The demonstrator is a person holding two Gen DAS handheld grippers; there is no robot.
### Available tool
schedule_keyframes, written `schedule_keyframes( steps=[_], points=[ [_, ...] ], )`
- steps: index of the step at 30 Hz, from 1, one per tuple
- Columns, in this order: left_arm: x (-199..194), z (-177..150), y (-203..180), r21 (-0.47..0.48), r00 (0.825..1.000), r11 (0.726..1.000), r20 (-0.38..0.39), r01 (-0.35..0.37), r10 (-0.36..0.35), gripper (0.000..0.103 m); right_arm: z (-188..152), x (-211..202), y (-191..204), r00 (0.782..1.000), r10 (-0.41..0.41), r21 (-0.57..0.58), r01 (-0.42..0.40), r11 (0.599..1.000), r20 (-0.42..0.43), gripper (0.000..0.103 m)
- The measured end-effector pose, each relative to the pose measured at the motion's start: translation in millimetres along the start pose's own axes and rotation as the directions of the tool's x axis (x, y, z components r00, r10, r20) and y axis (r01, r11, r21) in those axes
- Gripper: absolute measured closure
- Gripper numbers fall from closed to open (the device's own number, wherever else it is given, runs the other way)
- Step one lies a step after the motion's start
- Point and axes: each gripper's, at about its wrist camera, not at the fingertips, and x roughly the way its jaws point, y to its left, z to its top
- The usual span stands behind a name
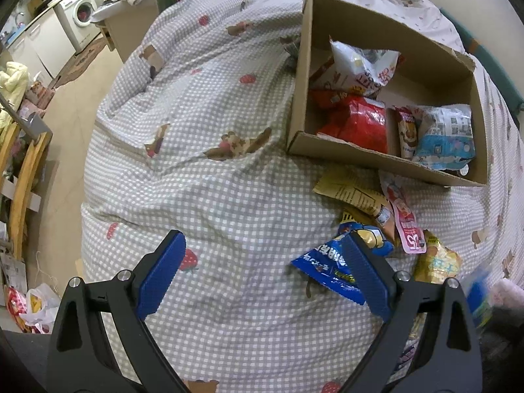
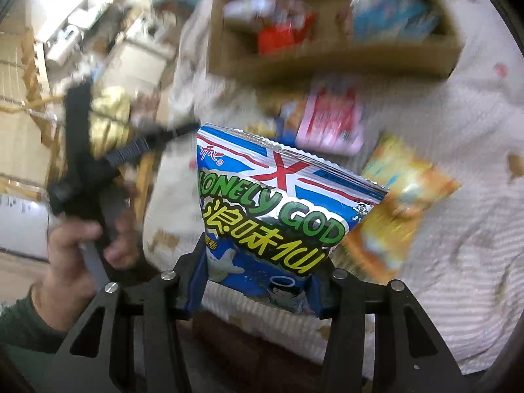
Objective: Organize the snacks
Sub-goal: 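Grasp the blue Lonely God bag with the right tool while the left tool grasps a blue bag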
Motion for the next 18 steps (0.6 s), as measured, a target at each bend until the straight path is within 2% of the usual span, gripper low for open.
schedule_keyframes(
  steps=[3, 5, 9, 15, 18],
  points=[
    [15.9, 0.3, -10.5, 0.028, 0.998, 1.0, -0.058, 0.013, -0.011, 0.008, 10.9, -24.7, -7.8, 0.986, -0.106, 0.012, 0.106, 0.994, 0.13, 0.051],
    [29.3, -1.1, -15.7, 0.041, 0.994, 0.999, -0.103, 0.026, -0.021, 0.008, 16.9, -32.5, -18.1, 0.98, -0.113, 0.065, 0.104, 0.992, 0.164, 0.051],
    [49.6, -0.7, -30.1, 0.075, 0.985, 0.994, -0.161, 0.076, -0.063, 0.008, 22.7, -34.4, -34.6, 0.976, -0.128, 0.142, 0.104, 0.984, 0.176, 0.051],
    [68.9, -1.4, -48.5, 0.079, 0.968, 0.988, -0.225, 0.134, -0.113, 0.008, 17.9, -28.6, -41.7, 0.977, -0.137, 0.178, 0.108, 0.978, 0.163, 0.051],
    [72.5, -2.9, -64.4, 0.136, 0.97, 0.982, -0.22, 0.134, -0.101, 0.009, 21.2, -22.0, -41.3, 0.977, -0.148, 0.188, 0.118, 0.975, 0.155, 0.051]
  ],
)
